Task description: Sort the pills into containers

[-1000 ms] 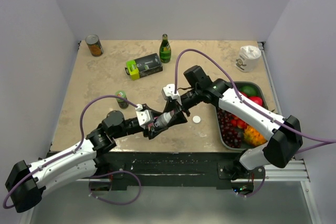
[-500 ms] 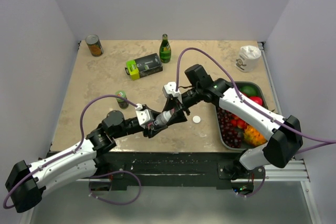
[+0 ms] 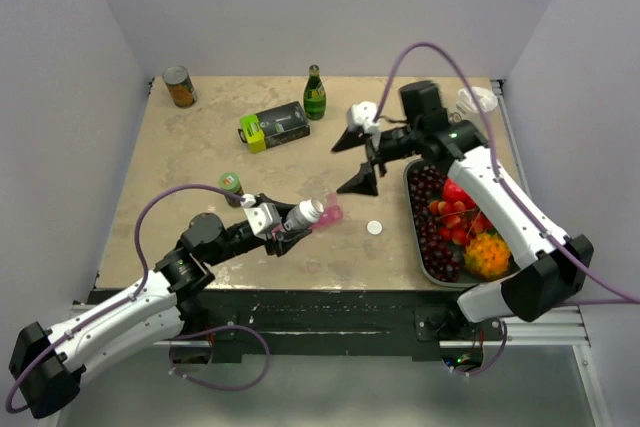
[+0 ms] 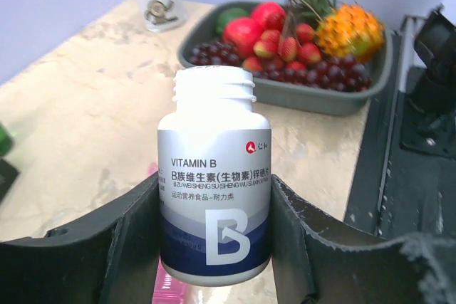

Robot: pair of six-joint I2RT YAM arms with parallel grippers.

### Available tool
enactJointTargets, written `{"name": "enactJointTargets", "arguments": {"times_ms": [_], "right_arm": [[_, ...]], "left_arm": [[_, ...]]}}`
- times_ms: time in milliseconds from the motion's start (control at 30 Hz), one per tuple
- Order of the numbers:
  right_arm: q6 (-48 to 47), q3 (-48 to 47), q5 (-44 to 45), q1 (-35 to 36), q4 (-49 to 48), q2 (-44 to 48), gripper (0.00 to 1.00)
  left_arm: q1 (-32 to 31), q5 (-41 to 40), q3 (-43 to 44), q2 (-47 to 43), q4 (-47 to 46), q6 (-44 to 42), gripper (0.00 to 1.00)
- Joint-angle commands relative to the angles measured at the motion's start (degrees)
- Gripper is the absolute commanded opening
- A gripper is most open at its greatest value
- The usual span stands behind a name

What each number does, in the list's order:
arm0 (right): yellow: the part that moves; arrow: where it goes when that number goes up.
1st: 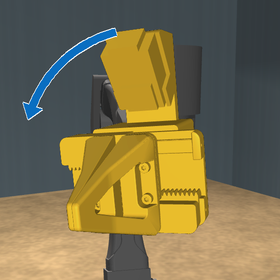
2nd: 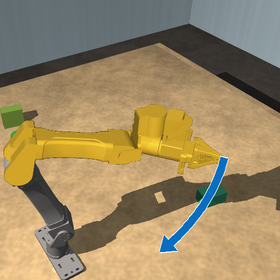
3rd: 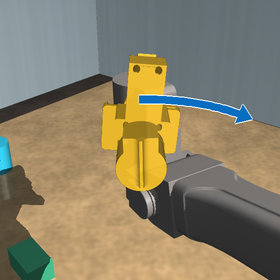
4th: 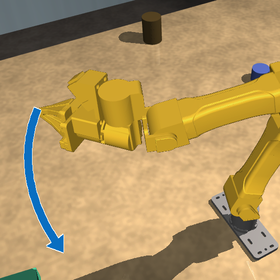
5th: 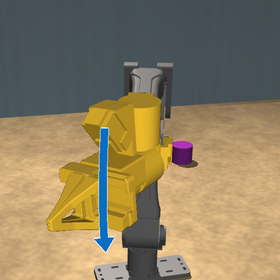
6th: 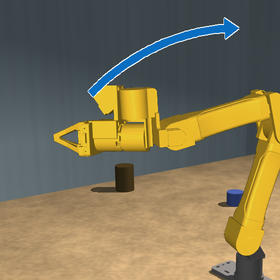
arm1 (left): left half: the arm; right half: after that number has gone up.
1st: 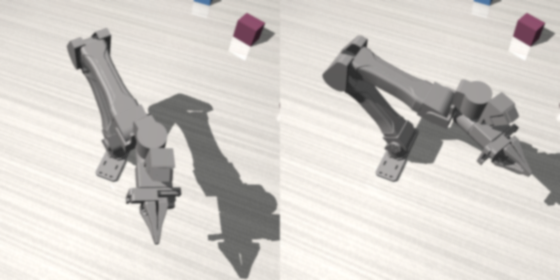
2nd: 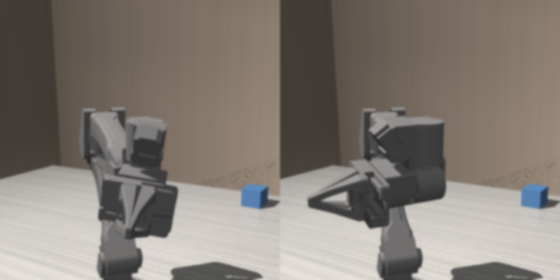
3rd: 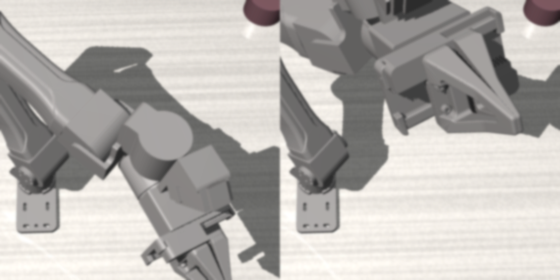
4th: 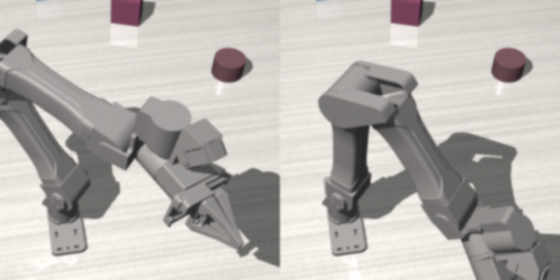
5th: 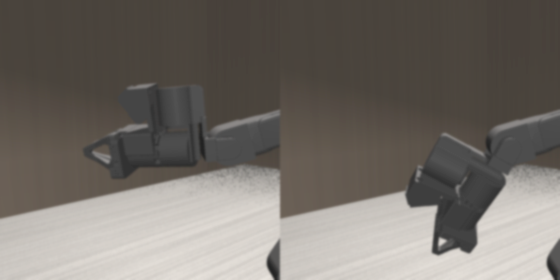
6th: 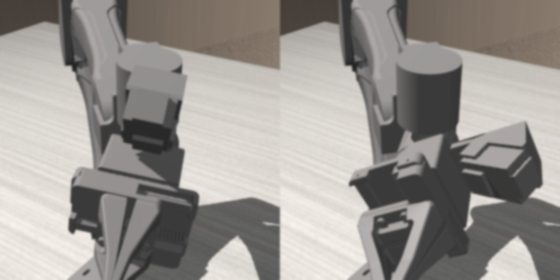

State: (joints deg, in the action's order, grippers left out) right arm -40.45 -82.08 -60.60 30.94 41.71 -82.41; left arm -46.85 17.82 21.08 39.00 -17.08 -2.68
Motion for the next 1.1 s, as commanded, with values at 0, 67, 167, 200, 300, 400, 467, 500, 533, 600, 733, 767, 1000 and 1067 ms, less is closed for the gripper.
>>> {"name": "enactJointTargets", "arguments": {"times_ms": [0,67,167,200,300,400,467,500,533,600,733,767,1000,1067], "right_arm": [[6.85,-0.46,3.89,-9.83,-6.80,5.15,0.99],[12.28,5.31,7.06,-13.35,-14.59,6.91,0.99],[16.09,12.81,9.78,-15.47,-22.09,7.79,0.99],[16.19,13.96,10.23,-15.90,-22.72,7.88,0.99],[16.98,16.86,11.11,-16.43,-24.92,8.05,0.99],[17.42,18.19,11.46,-16.61,-25.98,8.32,0.99],[17.24,18.45,11.73,-16.70,-26.07,8.58,0.99],[17.07,18.62,11.82,-16.96,-26.16,9.02,0.99],[17.15,19.32,11.65,-17.14,-26.59,9.11,0.99],[17.33,20.03,11.21,-17.32,-27.91,8.68,0.99],[17.42,21.00,11.29,-17.49,-28.62,7.44,0.99],[17.16,21.09,11.55,-17.49,-28.53,7.53,0.99],[15.75,23.11,12.26,-19.86,-29.06,9.90,0.99],[14.00,23.11,12.08,-20.30,-27.92,9.99,0.99]], "left_arm": [[5.25,-2.71,1.32,-4.28,-8.31,5.37,0.00],[8.43,-2.71,3.95,-4.46,-13.83,7.59,0.00],[15.10,-2.62,9.21,-1.31,-23.94,13.56,0.00],[19.04,-1.31,10.63,1.75,-29.62,17.49,0.00],[27.38,-1.13,16.88,8.34,-39.47,26.71,0.00],[31.29,4.45,18.55,12.92,-54.82,32.29,0.00],[27.98,11.94,18.91,13.20,-59.28,32.65,0.00],[19.17,12.75,18.04,9.90,-53.90,22.99,0.00],[14.38,11.02,17.33,7.51,-48.10,16.89,0.00],[7.83,5.40,14.35,3.11,-43.39,9.01,0.00],[16.76,0.10,13.10,5.45,-52.51,16.97,0.00],[24.45,5.85,13.54,10.17,-56.18,27.36,0.00],[23.74,21.02,6.71,12.86,-56.42,23.09,0.00],[23.65,23.12,3.28,10.84,-48.27,17.39,0.00]]}}
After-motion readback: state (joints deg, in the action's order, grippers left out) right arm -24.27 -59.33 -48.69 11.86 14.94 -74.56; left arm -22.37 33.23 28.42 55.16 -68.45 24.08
